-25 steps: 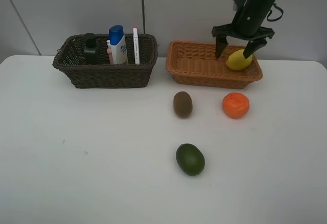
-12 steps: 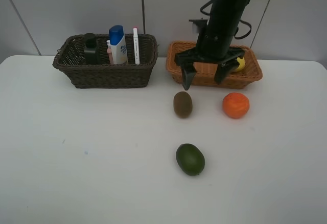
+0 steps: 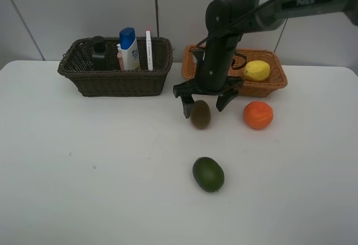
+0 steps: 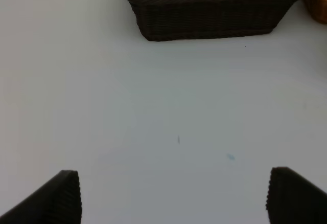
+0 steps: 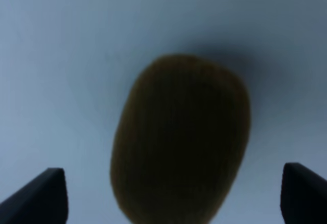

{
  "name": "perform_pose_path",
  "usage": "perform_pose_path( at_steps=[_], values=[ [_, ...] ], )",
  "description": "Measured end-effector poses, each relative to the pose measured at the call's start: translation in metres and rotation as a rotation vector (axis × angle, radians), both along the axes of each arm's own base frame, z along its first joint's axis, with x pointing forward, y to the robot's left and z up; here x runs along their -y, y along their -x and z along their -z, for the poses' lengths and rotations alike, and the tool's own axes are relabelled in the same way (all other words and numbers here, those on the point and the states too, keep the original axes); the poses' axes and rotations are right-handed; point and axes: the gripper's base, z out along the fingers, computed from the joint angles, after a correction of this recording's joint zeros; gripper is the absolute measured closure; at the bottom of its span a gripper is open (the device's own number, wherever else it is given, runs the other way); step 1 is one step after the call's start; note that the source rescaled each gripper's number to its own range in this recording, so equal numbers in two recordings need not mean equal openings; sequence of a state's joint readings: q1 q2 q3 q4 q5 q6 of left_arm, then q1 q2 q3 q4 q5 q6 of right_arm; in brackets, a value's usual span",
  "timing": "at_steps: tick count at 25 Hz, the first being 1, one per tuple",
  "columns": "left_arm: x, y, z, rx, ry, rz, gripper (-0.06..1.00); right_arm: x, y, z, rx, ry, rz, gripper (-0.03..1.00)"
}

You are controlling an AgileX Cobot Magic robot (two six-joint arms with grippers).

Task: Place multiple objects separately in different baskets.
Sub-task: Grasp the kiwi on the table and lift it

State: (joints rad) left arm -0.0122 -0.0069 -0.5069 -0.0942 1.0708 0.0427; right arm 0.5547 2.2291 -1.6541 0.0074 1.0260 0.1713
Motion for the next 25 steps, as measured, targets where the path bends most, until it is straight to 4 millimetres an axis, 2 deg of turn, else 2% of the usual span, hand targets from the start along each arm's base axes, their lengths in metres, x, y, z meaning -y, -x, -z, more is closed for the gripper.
perform_pose_path(
  at_steps=[11,12,14,15,16,17,22,25],
  values=[
    [0.0,0.0,0.0,0.0,0.0,0.0,0.0,-0.004,-0.006,0.037,0.003,0.0,0.003,0.02],
    [0.0,0.0,0.0,0.0,0.0,0.0,0.0,-0.003,-0.006,0.038,0.003,0.006,0.0,0.08],
    [0.0,0.0,0.0,0.0,0.0,0.0,0.0,-0.003,-0.007,0.039,0.005,0.015,-0.005,0.34],
    [0.0,0.0,0.0,0.0,0.0,0.0,0.0,-0.002,-0.007,0.039,0.005,0.02,-0.008,0.59],
    [0.0,0.0,0.0,0.0,0.0,0.0,0.0,-0.002,-0.007,0.039,0.007,0.02,-0.009,0.92],
    [0.0,0.0,0.0,0.0,0.0,0.0,0.0,-0.002,-0.007,0.039,0.005,0.021,-0.014,0.97],
    [0.0,0.0,0.0,0.0,0.0,0.0,0.0,-0.002,-0.006,0.029,0.002,0.02,-0.06,0.96],
    [0.0,0.0,0.0,0.0,0.0,0.0,0.0,-0.004,-0.013,-0.008,0.071,-0.004,-0.072,0.96]
  ],
)
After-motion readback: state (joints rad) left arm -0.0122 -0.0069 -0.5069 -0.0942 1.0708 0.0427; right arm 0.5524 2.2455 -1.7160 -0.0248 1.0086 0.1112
